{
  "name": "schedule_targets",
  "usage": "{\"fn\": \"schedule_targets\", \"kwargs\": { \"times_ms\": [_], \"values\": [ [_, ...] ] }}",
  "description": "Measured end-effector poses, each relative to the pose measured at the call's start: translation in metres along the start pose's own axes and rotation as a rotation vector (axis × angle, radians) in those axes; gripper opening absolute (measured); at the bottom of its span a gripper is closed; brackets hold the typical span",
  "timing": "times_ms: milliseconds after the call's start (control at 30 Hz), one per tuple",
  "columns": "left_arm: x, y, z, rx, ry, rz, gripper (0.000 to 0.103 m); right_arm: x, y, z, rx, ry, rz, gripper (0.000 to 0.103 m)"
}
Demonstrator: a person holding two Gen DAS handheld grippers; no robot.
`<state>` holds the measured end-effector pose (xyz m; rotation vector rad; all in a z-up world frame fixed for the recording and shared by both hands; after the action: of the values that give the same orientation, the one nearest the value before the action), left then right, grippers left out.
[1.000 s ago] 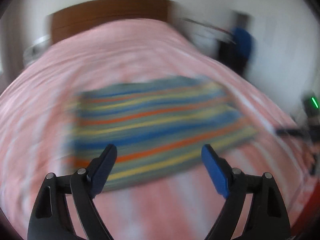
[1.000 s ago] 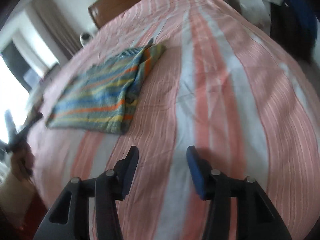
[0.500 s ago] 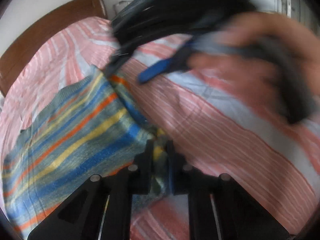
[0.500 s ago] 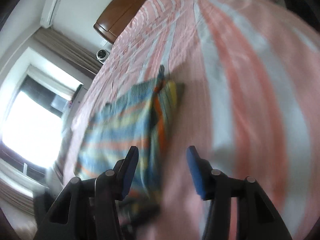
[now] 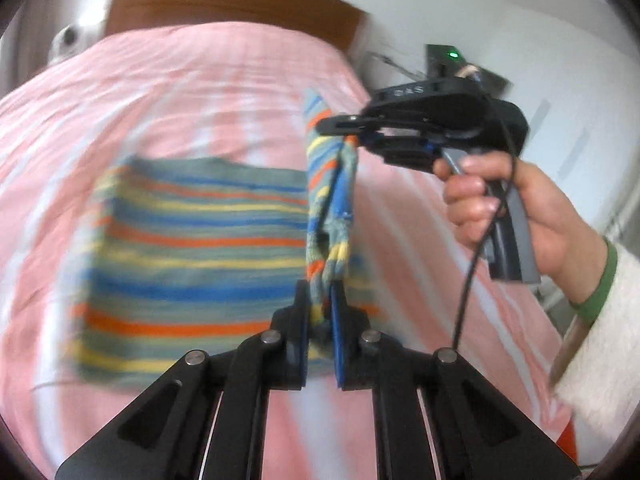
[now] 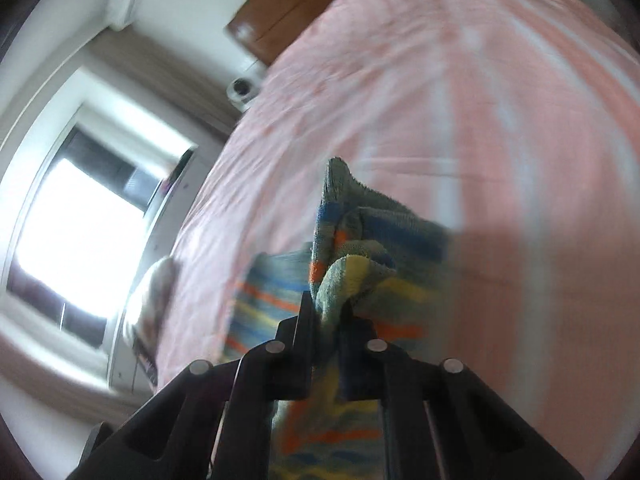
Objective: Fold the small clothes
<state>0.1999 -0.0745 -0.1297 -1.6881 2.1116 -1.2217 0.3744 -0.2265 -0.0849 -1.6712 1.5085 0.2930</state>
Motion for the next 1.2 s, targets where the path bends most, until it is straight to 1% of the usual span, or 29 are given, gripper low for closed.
{"fn": "schedule_targets", "kwargs": {
  "times_ms": [33, 100, 233, 300, 333, 367, 400, 433, 467, 533, 567, 600, 667, 700, 733, 767, 800, 833, 867, 900, 933, 967, 1000, 1033, 1067, 1133, 1200],
  "values": [
    [-0.022, 0.001, -0.006, 0.000, -0.026, -0.034, 0.008, -0.018, -0.002, 0.020, -0.016, -0.004, -0.019, 0.010],
    [-0.054, 0.005, -0.010, -0.005, -0.065, -0.097, 0.008, -0.049, 0.001, 0.065, -0.057, -0.003, -0.043, 0.010],
    [-0.089, 0.014, -0.019, -0.015, -0.163, -0.121, 0.008, -0.085, 0.012, 0.134, -0.102, 0.013, -0.069, 0.010],
    [-0.102, 0.018, -0.020, -0.024, -0.191, -0.128, 0.012, -0.096, 0.014, 0.161, -0.104, -0.016, -0.057, 0.012],
    [-0.107, 0.021, -0.019, -0.033, -0.208, -0.131, 0.018, -0.099, 0.015, 0.174, -0.108, -0.050, -0.038, 0.016],
    [-0.112, 0.022, -0.020, -0.043, -0.231, -0.138, 0.031, -0.098, 0.016, 0.180, -0.108, -0.075, -0.017, 0.017],
    [-0.116, 0.025, -0.025, -0.050, -0.249, -0.157, 0.040, -0.099, 0.019, 0.183, -0.095, -0.088, 0.008, 0.021],
    [-0.120, 0.028, -0.033, -0.041, -0.252, -0.186, 0.058, -0.099, 0.018, 0.179, -0.077, -0.095, 0.021, 0.035],
    [-0.121, 0.028, -0.038, -0.028, -0.244, -0.200, 0.071, -0.101, 0.018, 0.171, -0.053, -0.108, 0.026, 0.040],
    [-0.120, 0.027, -0.049, 0.013, -0.201, -0.220, 0.079, -0.106, 0.019, 0.150, -0.026, -0.119, -0.008, 0.041],
    [-0.119, 0.025, -0.050, 0.014, -0.179, -0.217, 0.081, -0.109, 0.021, 0.137, -0.025, -0.097, -0.048, 0.041],
    [-0.115, 0.025, -0.049, 0.004, -0.168, -0.208, 0.081, -0.111, 0.026, 0.124, -0.024, -0.068, -0.099, 0.041],
    [-0.116, 0.020, -0.041, -0.029, -0.190, -0.175, 0.082, -0.115, 0.043, 0.091, -0.020, 0.004, -0.234, 0.041],
    [-0.120, 0.019, -0.031, -0.064, -0.249, -0.147, 0.082, -0.114, 0.055, 0.077, -0.022, 0.036, -0.295, 0.041],
    [-0.126, 0.018, -0.025, -0.081, -0.306, -0.142, 0.082, -0.113, 0.073, 0.061, -0.026, 0.063, -0.356, 0.041],
    [-0.140, 0.019, -0.018, -0.101, -0.372, -0.162, 0.082, -0.111, 0.093, 0.050, -0.034, 0.075, -0.393, 0.041],
    [-0.151, 0.019, -0.013, -0.107, -0.390, -0.183, 0.082, -0.104, 0.109, 0.042, -0.044, 0.077, -0.407, 0.042],
    [-0.162, 0.022, -0.013, -0.100, -0.387, -0.224, 0.082, -0.093, 0.133, 0.037, -0.065, 0.088, -0.405, 0.044],
    [-0.167, 0.023, -0.017, -0.090, -0.383, -0.249, 0.082, -0.078, 0.149, 0.037, -0.095, 0.126, -0.393, 0.045],
    [-0.170, 0.023, -0.022, -0.083, -0.392, -0.269, 0.082, -0.055, 0.173, 0.044, -0.151, 0.226, -0.371, 0.045],
    [-0.169, 0.024, -0.031, -0.081, -0.405, -0.277, 0.081, -0.041, 0.186, 0.046, -0.170, 0.277, -0.358, 0.045],
    [-0.168, 0.025, -0.036, -0.080, -0.413, -0.275, 0.081, -0.035, 0.197, 0.041, -0.149, 0.281, -0.343, 0.045],
    [-0.165, 0.027, -0.044, -0.080, -0.422, -0.264, 0.081, -0.034, 0.205, 0.028, -0.092, 0.270, -0.316, 0.045],
    [-0.159, 0.029, -0.056, -0.079, -0.421, -0.248, 0.082, -0.035, 0.210, 0.018, -0.058, 0.268, -0.297, 0.045],
    [-0.157, 0.031, -0.058, -0.079, -0.422, -0.239, 0.084, -0.037, 0.215, 0.007, -0.021, 0.265, -0.279, 0.045],
    [-0.144, 0.036, -0.074, -0.078, -0.440, -0.202, 0.090, -0.039, 0.223, -0.017, 0.065, 0.277, -0.249, 0.053],
    [-0.133, 0.037, -0.083, -0.071, -0.460, -0.160, 0.091, -0.037, 0.233, -0.034, 0.116, 0.314, -0.241, 0.059]
  ]
}}
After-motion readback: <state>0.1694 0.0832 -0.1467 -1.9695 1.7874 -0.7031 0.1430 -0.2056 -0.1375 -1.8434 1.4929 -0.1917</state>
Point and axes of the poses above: each gripper's, at about its wrist camera, not at the fingertips, and z roughly the way its jaws point, x to its right, y to its underside, the point moved 8 cm from there along z, roughly the way its jaws point, and after that the axes turned 4 degrees about -x, right-handed, at the moved point
